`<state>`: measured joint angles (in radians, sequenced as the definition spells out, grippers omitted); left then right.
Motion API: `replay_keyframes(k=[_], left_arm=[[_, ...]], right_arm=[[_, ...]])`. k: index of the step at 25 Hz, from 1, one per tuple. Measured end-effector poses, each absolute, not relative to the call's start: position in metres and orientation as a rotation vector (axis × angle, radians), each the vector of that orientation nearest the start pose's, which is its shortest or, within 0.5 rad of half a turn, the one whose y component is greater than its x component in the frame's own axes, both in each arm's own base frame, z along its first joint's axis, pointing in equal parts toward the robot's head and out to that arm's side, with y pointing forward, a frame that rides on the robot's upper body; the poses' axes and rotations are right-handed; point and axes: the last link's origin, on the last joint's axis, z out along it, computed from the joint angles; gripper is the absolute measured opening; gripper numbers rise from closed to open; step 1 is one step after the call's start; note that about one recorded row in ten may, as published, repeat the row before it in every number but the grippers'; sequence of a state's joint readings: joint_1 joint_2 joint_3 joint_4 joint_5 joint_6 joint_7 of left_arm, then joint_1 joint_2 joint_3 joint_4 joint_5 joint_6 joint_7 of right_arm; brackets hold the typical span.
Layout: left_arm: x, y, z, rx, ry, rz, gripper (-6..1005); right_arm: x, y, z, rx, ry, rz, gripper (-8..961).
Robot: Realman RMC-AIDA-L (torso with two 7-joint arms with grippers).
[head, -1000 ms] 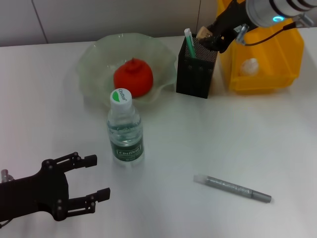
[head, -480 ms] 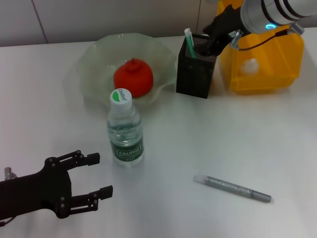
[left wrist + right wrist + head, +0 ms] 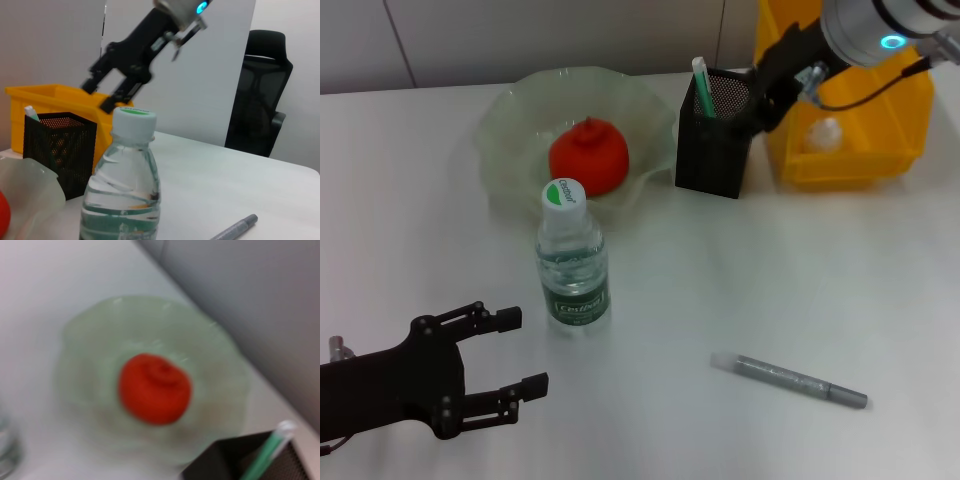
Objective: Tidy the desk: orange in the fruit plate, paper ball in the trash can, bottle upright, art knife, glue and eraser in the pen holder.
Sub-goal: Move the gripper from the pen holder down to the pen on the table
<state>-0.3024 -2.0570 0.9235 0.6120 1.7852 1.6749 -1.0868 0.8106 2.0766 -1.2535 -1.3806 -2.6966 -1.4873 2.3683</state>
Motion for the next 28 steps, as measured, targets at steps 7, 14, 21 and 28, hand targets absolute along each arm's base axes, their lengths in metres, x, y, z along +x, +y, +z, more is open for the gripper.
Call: replay_keyframes(k=[7,14,21,28], left_arm=[[-0.293,0.253,-0.014,-2.797,-0.413,-0.820,809],[-0.293,0.253,-0.014,-2.800,-0.410,-0.818,809],[-0.295,0.251,-0.013,-2.804,-0.413,-0.811,808],[-0.296,0.251,-0.012,-2.804,-0.421,-0.811,808]], right_arm=[[0.099,0.373,0.017,-2.639,0.496,-0.770,701],[0.103,0.342,-0.024,-2.782,0.467,-0.968,702],[0.110,0.332,-0.040,-2.840,0.496,-1.016,701],[0.122,0.326,-0.049,-2.838,0.528,-1.112,700]])
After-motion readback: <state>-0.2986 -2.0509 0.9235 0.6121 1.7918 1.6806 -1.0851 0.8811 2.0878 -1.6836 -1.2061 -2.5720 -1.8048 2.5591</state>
